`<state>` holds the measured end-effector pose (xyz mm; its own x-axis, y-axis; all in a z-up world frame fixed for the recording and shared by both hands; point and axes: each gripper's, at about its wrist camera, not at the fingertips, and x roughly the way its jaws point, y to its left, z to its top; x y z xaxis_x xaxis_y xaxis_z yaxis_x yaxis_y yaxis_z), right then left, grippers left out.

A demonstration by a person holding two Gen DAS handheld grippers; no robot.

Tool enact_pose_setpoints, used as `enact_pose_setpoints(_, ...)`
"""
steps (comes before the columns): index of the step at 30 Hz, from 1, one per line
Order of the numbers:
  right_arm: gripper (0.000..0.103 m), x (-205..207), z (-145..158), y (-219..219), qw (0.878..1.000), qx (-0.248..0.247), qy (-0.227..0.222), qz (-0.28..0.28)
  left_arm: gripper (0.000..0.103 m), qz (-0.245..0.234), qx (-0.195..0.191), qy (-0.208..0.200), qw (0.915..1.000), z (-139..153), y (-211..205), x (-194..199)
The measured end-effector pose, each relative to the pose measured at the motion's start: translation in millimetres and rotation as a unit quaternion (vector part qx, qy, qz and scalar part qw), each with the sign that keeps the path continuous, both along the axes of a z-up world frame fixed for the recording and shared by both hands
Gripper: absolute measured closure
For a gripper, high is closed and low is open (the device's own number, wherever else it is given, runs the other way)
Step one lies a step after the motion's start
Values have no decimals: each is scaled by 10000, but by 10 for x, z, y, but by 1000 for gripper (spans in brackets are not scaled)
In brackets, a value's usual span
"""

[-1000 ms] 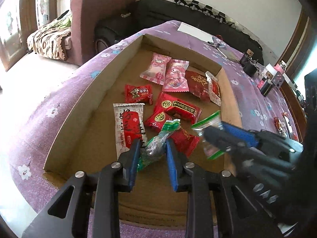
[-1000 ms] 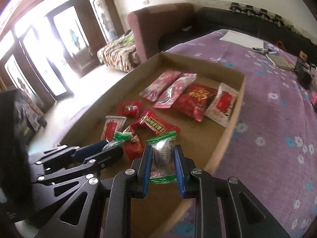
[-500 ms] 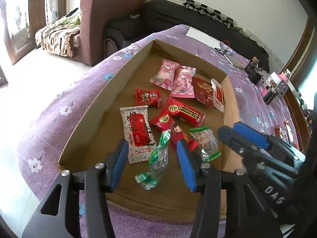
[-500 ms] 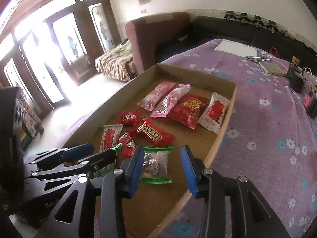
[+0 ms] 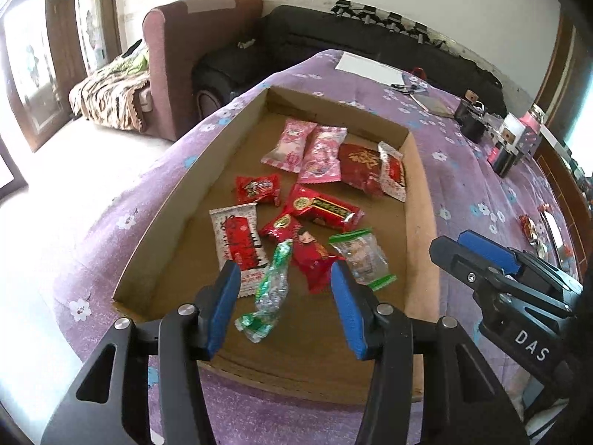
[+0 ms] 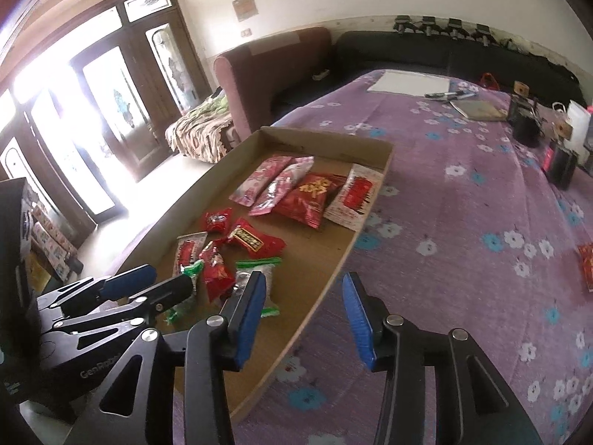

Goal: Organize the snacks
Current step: 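Carry both candy bags over the box and release them inside, then grasp red foil snack bag with left tool while right grasps green-white candy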

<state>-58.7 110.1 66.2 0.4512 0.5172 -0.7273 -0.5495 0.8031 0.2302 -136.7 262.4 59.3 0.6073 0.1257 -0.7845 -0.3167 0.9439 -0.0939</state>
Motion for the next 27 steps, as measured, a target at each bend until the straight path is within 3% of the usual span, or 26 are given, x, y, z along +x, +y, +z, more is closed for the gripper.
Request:
enact_pose_setpoints(16, 54, 49, -145, -508, 9990, 52, 151, -413, 53, -407, 142, 88, 9990, 34, -387, 68)
enact_pose_setpoints(21, 54, 107, -161, -708, 9981, 16, 159, -598, 53, -648, -91, 17, 9979, 73, -485, 89)
enact_pose_setpoints(27, 54, 338, -22, -1300, 9912, 108, 40, -1320, 54, -964, -280, -46, 9949, 158, -632, 175)
